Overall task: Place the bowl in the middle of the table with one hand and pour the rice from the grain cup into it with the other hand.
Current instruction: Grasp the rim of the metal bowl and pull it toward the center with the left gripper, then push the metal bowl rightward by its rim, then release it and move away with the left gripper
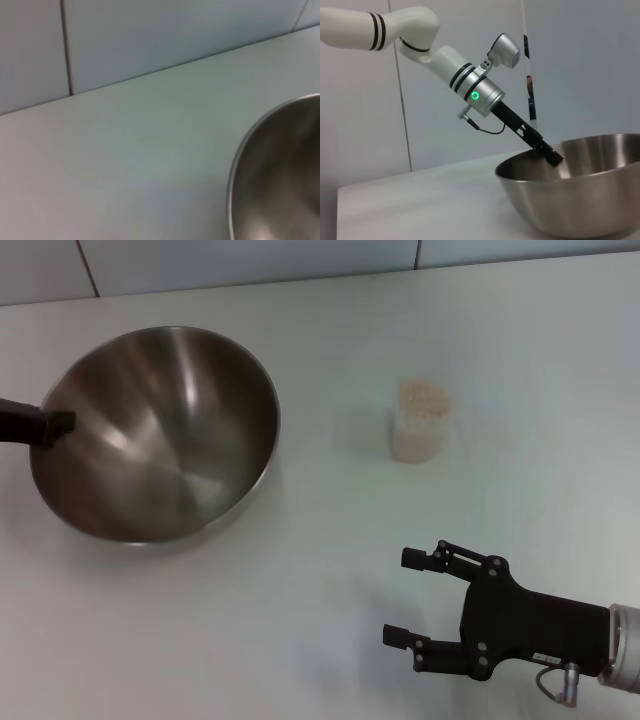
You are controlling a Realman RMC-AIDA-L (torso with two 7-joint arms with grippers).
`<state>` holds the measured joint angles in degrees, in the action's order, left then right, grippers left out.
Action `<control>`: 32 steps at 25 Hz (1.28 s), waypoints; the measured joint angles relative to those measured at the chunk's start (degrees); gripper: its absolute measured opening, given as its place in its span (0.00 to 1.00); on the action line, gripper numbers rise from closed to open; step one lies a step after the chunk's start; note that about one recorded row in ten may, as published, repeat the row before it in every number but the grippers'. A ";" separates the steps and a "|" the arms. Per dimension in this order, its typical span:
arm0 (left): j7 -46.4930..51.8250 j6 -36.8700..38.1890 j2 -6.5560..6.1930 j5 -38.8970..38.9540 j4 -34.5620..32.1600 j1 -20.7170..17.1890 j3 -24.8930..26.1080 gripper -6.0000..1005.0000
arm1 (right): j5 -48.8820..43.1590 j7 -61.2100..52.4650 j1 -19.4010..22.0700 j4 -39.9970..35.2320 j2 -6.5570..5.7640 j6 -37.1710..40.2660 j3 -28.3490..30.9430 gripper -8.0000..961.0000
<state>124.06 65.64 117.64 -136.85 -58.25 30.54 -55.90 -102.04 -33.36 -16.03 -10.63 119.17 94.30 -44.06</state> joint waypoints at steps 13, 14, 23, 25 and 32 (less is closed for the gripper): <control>0.18 6.96 -1.19 -0.31 2.93 6.30 2.84 0.05 | -0.28 -1.17 -0.61 -0.03 0.07 -0.31 -0.13 0.86; 0.18 7.55 -1.69 -0.32 4.18 7.36 3.22 0.05 | -0.31 -1.18 -0.61 0.01 0.04 -0.45 -0.16 0.86; 0.26 11.86 -4.14 -0.32 8.21 13.49 3.72 0.04 | -0.42 -1.27 -0.52 0.10 0.00 -0.61 -0.15 0.86; 0.39 12.18 -4.23 -0.32 8.23 14.24 3.71 0.04 | -0.44 -1.27 -0.55 0.15 -0.01 -0.62 -0.14 0.86; 0.24 8.57 -2.55 -3.33 12.75 19.15 3.16 0.04 | -0.45 -2.29 -1.08 0.19 0.00 -0.62 -0.14 0.86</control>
<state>124.30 74.21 115.09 -140.19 -45.50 49.69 -52.74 -102.49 -35.65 -17.12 -10.44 119.17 93.68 -44.20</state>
